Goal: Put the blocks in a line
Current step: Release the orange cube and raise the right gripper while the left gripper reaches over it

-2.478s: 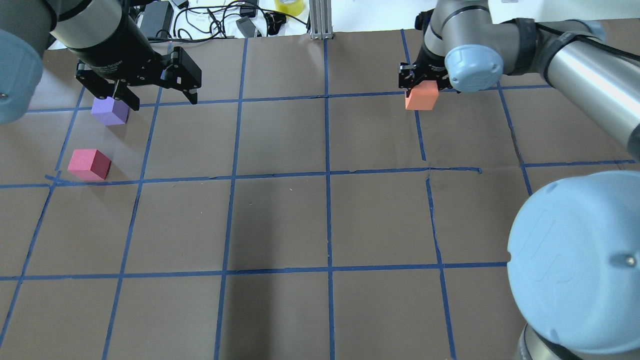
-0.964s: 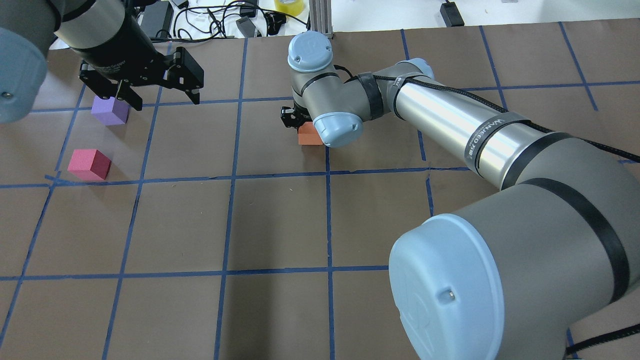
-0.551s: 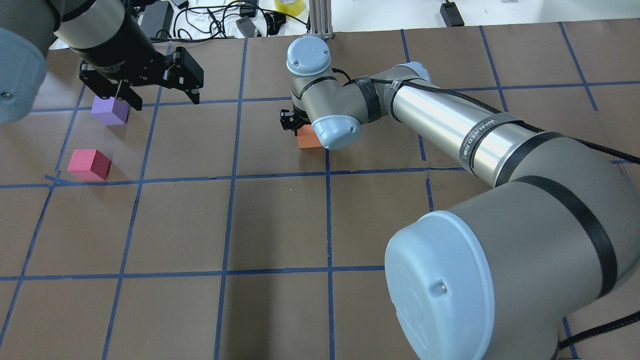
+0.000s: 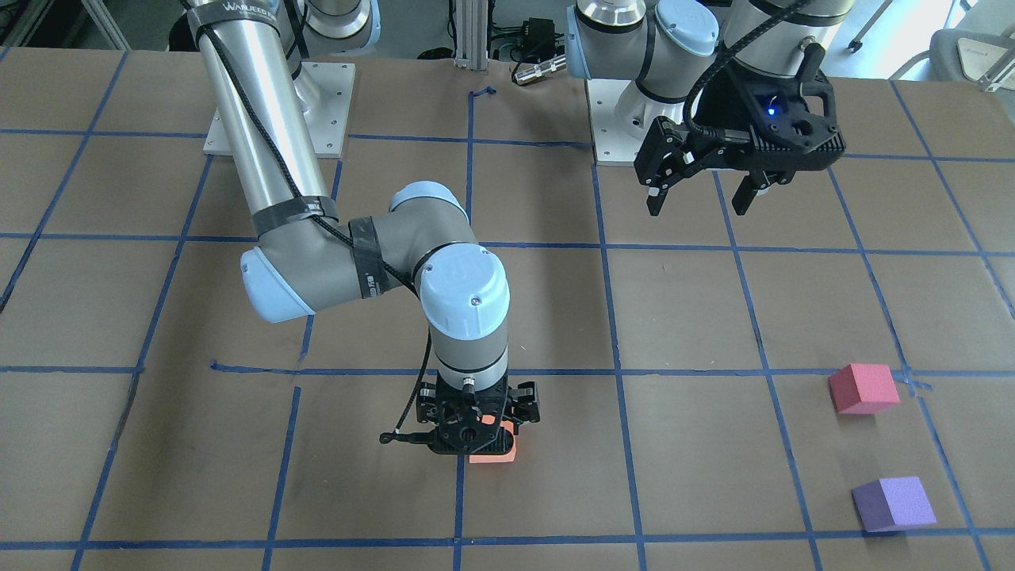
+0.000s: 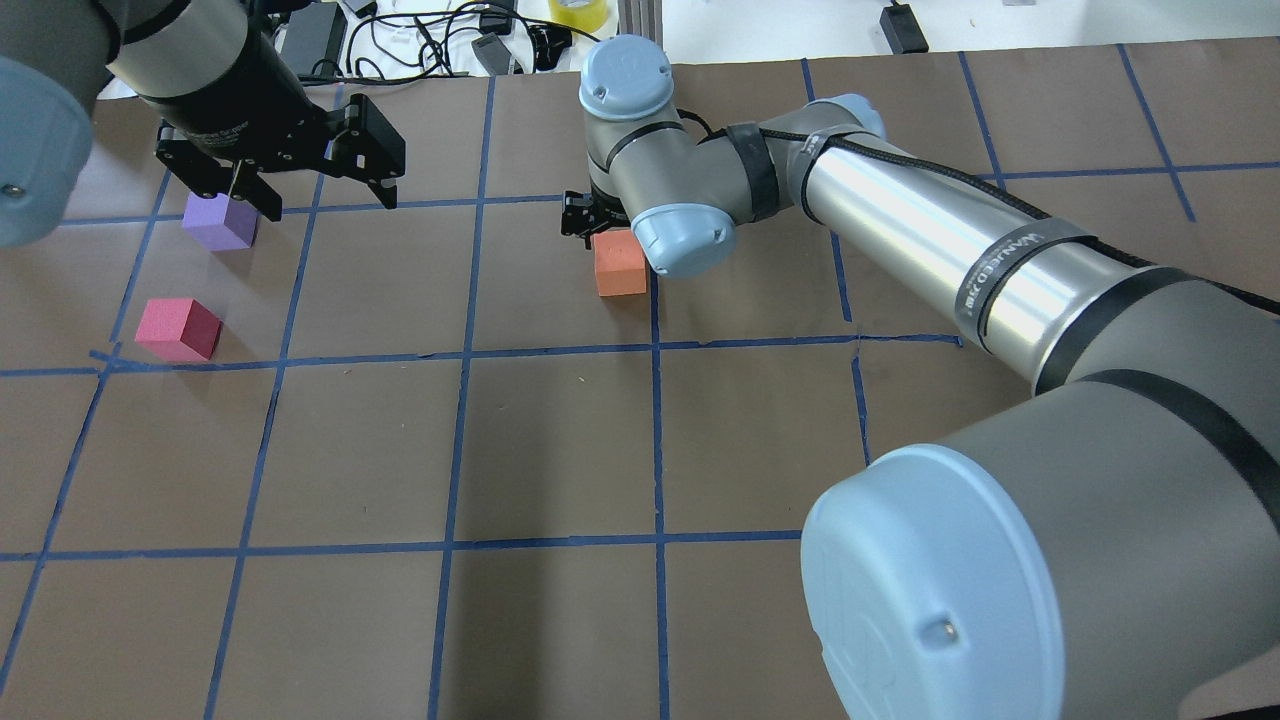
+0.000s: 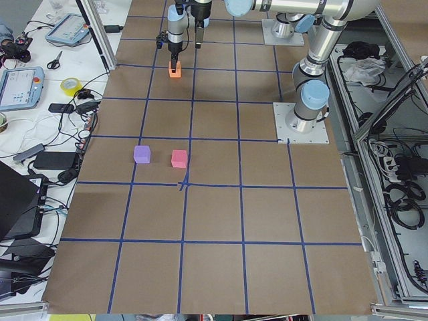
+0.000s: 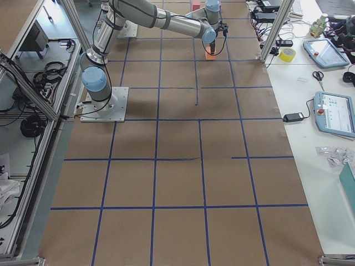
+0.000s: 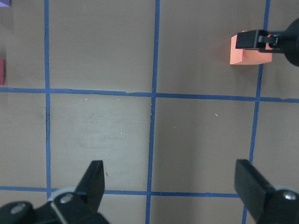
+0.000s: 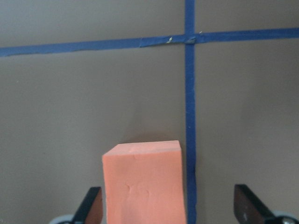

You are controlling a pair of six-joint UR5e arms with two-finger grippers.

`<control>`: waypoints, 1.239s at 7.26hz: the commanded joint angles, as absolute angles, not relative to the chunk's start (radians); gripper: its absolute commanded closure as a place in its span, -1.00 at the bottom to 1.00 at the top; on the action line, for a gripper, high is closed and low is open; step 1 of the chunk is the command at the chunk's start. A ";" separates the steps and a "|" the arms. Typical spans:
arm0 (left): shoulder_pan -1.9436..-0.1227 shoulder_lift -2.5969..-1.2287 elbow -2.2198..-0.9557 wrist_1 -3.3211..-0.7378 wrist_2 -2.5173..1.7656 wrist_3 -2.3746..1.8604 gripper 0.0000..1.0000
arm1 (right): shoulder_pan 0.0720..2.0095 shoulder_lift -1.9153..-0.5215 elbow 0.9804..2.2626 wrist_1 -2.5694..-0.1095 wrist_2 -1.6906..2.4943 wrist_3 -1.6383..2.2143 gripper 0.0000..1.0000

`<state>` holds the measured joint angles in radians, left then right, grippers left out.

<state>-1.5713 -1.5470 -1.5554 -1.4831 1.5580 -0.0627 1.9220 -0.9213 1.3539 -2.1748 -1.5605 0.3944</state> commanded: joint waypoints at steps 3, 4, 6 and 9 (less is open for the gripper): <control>-1.562 -1.545 -1.528 -1.468 1.548 -0.057 -1.00 | 1.772 -1.181 1.393 -1.885 -1.562 0.107 -1.00; -1.557 -1.555 -1.516 -1.468 1.564 -0.055 -1.00 | 1.731 -1.249 1.422 -1.846 -1.566 0.025 -1.00; -1.581 -1.655 -1.516 -1.368 1.447 -0.205 -1.00 | 1.622 -1.369 1.491 -1.766 -1.565 -0.104 -1.00; -1.695 -1.884 -1.514 -1.114 1.420 -0.235 -1.00 | 1.589 -1.460 1.607 -1.704 -1.566 -0.095 -1.00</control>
<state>-1.6366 -1.7852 -1.5151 -1.2201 1.4168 -0.2144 1.5972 -1.4348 1.5603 -1.7115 -1.5665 -0.0966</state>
